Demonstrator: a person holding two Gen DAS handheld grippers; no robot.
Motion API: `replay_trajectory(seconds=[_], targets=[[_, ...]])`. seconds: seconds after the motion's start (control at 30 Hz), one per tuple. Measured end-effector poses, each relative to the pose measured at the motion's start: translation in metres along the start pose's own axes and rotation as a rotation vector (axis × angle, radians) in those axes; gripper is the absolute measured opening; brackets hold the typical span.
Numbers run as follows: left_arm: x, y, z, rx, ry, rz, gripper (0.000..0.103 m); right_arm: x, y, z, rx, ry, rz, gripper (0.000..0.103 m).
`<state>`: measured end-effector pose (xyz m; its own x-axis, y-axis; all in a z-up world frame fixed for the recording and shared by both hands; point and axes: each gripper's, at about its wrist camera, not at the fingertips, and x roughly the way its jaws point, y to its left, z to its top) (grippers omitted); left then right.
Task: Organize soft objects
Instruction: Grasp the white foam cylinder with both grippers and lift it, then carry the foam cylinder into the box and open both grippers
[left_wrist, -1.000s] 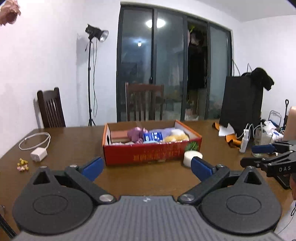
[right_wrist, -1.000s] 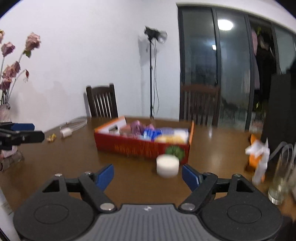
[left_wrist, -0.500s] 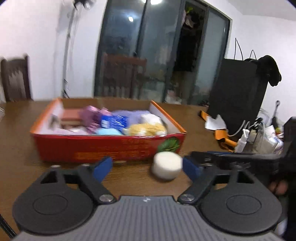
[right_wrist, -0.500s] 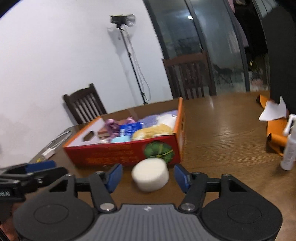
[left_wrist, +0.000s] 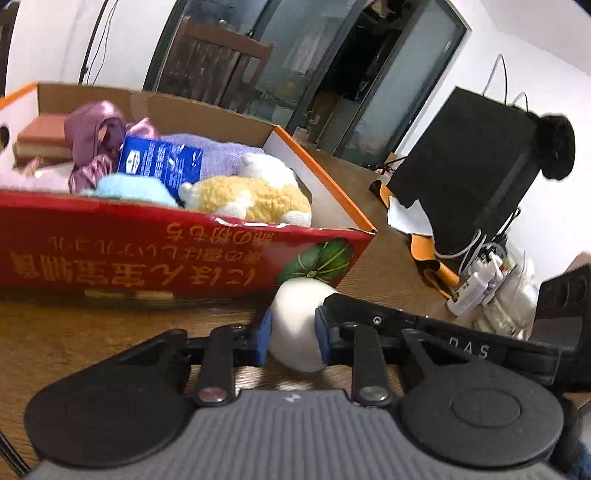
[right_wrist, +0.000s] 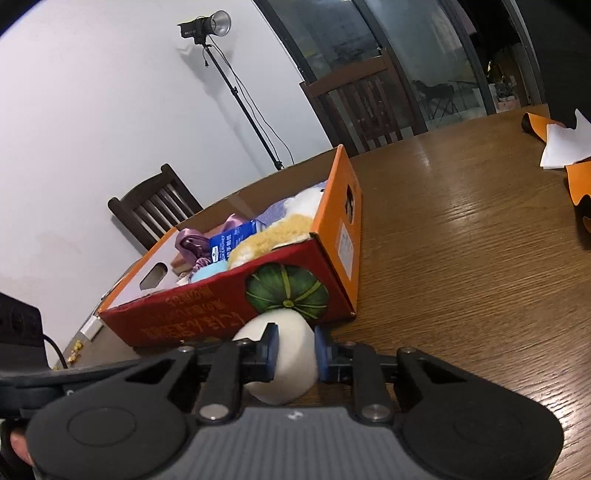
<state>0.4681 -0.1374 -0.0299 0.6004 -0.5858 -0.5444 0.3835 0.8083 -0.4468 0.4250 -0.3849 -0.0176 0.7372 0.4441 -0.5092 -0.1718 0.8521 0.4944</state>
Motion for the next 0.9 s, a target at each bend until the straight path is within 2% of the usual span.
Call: replay_trajectory(seconds=[0.17,0.43,0.47,0.53,0.57,0.7,0.8,0.9], targets=[[0.002,0.006,-0.001,-0.035,-0.006,-0.029,0.026,0.001,0.001,-0.001,-0.003,-0.003,-0.001,0.019],[0.006,0.008,0.0,-0.029,-0.005,-0.054,0.025,0.0,0.003,-0.001,-0.053,-0.008,-0.009,0.017],[0.006,0.01,0.002,-0.038,0.003,-0.069,0.024,-0.002,0.003,-0.001,-0.047,-0.006,-0.005,0.017],[0.003,0.018,0.003,-0.126,0.027,-0.092,0.023,-0.004,0.002,-0.001,-0.03,-0.005,0.006,0.016],[-0.004,0.017,0.001,-0.157,0.038,-0.093,0.023,-0.007,0.005,-0.002,-0.026,0.001,0.004,0.015],[-0.077,-0.015,-0.037,-0.076,-0.039,-0.077,0.023,-0.058,0.049,-0.032,-0.118,-0.056,-0.016,0.015],[-0.141,-0.03,-0.073,-0.061,-0.098,-0.081,0.023,-0.11,0.077,-0.067,-0.079,-0.096,0.035,0.015],[-0.184,-0.034,-0.092,-0.065,-0.129,-0.061,0.023,-0.14,0.105,-0.091,-0.112,-0.096,0.081,0.015]])
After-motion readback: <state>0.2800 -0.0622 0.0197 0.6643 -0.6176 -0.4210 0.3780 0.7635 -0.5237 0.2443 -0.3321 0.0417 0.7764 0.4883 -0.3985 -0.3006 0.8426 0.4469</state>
